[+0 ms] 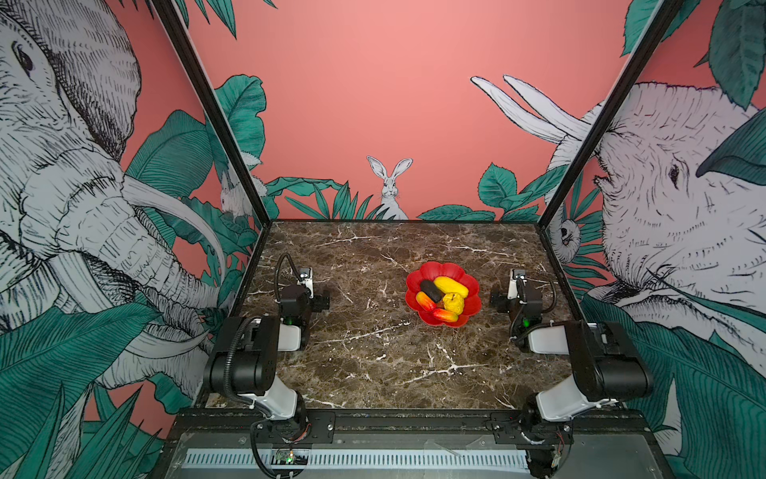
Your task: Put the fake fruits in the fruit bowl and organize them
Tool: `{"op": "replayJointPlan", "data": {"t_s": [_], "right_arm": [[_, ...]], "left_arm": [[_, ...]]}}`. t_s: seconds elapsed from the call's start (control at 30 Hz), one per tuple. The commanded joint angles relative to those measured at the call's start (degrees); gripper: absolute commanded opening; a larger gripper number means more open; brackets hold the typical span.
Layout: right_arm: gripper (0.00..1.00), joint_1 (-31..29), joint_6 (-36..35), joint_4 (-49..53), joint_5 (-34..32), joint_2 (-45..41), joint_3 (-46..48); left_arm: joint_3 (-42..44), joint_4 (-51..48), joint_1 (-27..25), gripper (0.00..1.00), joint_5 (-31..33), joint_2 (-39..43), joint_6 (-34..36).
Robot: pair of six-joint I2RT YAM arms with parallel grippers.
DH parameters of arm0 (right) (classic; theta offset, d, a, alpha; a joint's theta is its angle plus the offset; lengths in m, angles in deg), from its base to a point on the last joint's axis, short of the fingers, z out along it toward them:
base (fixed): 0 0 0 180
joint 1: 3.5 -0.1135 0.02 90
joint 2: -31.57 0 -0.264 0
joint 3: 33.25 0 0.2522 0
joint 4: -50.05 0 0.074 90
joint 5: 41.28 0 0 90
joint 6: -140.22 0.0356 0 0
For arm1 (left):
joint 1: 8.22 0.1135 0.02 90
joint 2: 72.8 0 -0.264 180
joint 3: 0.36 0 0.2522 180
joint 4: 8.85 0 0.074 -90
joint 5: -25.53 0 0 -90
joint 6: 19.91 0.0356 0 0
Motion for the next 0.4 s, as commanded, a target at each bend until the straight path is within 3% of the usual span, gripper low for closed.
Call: {"op": "replayJointPlan", "data": {"t_s": [0.0, 0.37], "right_arm": [[0.99, -0.19, -0.45, -2.02, 0.32, -0.36, 0.03], [0.99, -0.19, -0.80, -1.57, 1.54, -0.20, -0.42]], "left_arm": [[-1.20, -0.41, -0.23, 1.00, 0.02, 1.61, 1.02], [-1.61, -0.47, -0.88, 1.00, 0.63, 1.23, 1.75]]}}
